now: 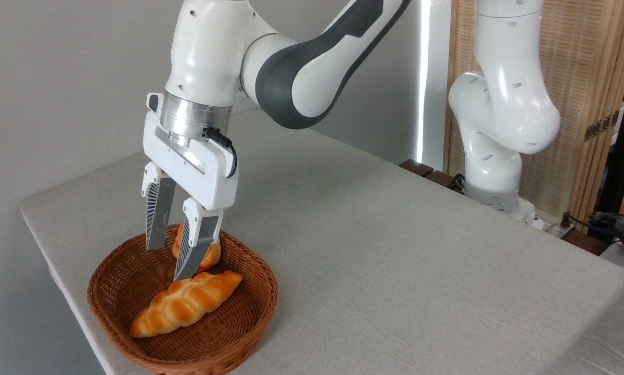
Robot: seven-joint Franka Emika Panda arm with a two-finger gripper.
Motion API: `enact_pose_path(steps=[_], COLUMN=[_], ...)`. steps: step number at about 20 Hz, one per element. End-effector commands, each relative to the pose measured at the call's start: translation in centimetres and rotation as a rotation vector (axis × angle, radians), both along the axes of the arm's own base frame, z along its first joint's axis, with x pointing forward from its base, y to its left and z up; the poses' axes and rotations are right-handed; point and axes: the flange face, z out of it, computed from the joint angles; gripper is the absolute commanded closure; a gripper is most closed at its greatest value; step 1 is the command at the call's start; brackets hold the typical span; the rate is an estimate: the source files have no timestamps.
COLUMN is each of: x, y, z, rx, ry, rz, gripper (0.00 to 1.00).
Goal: Put bread into the basket
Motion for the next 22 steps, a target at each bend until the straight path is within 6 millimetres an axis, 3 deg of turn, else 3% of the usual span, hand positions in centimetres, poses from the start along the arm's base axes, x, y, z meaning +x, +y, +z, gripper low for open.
enact_pose_path(steps=[1, 3, 11, 15, 22], x=[-0.7, -1.6, -4.3, -4.7, -4.8], y=[0.1, 0.2, 0.3, 0.5, 0.8], z=[1.6, 2.5, 9.6, 10.9, 10.4], rx=[-0.026, -0.029, -0.018, 0.002, 0.010], ry=[0.032, 0.072, 0.211, 0.230, 0.273], rz=[0.042, 0.047, 0.030, 0.023, 0.026], gripper=[0.00, 0.00, 0.00, 0.00, 0.00])
